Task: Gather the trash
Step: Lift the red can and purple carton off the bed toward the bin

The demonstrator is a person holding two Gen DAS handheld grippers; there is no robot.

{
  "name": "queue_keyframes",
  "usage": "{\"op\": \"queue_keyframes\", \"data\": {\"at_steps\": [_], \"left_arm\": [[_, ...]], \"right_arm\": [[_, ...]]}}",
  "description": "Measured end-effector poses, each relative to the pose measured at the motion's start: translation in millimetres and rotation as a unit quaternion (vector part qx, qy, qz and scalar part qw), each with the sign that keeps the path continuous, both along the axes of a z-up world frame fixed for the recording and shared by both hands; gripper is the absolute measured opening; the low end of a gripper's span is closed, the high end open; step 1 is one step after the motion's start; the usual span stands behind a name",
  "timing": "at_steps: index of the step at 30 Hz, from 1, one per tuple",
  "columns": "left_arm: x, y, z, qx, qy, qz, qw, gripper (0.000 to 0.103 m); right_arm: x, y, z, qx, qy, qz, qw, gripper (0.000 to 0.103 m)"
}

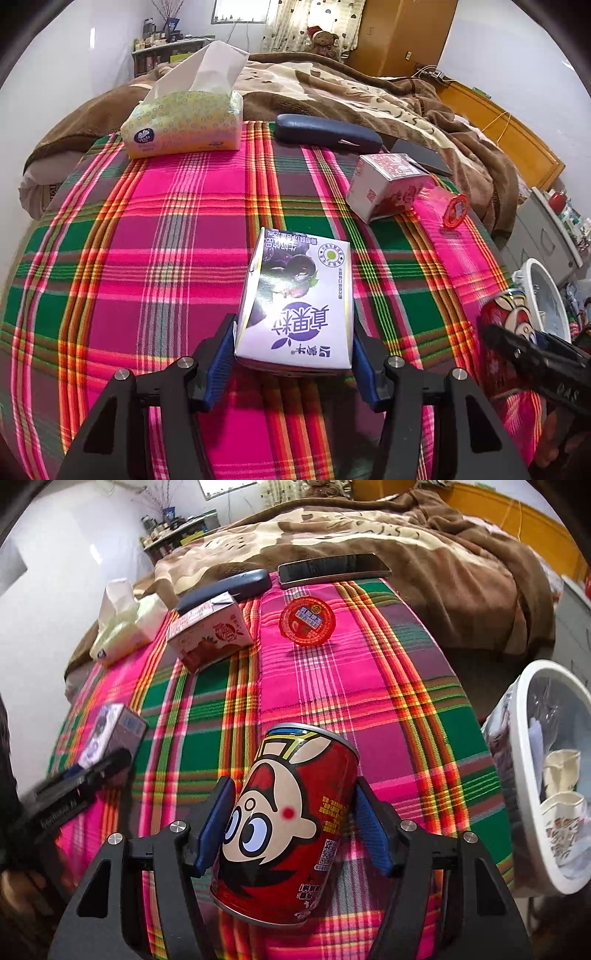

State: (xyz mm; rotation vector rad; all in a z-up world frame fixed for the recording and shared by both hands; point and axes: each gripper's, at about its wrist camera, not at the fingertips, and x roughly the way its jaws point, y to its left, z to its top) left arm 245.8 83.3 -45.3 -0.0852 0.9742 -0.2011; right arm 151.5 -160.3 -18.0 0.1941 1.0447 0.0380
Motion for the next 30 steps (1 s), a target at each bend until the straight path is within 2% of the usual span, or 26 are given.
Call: {"op": "queue_keyframes", "data": {"at_steps": [2, 4, 8, 9, 11, 13, 21, 30], "left_arm": [[5, -1, -1, 0.007, -0.001, 0.007, 0.9999, 0.068], [10, -1, -2, 0.008, 0.001, 0.009, 0.9999, 0.068], [17, -2, -2, 0.010, -0.001, 0.013, 0.9999, 0.068], [16, -1, -2, 0.008, 0.000, 0.017, 0.9998, 0.066], [16, -3, -2, 0.009, 0.000, 0.012, 0.9999, 0.056], [16, -3, -2, 0.012, 0.000, 0.012, 0.9999, 0.056], [-2, -8, 5, 0.000, -0.005, 0.007, 1.0000, 0.056], [-31, -28, 28, 0.004, -0.033, -0.012, 0.9994, 0.056]], "right_arm": [[2, 0, -2, -0.003, 0.005, 0.003, 1.000, 0.066], [3, -3, -7, -0.001, 0.016, 0.005, 1.000, 0.066], [-1, 0, -7, -0.016, 0.005, 0.012, 1.000, 0.065], [-2, 0, -6, -0.020, 0.003, 0.012, 1.000, 0.058], [-5, -1, -6, -0.020, -0.001, 0.015, 1.000, 0.057], [-7, -3, -6, -0.015, -0.003, 0.014, 1.000, 0.056], [-15, -8, -1, -0.008, -0.016, 0.012, 1.000, 0.056], [-28, -22, 19, 0.000, -0.049, 0.011, 0.999, 0.056]]}}
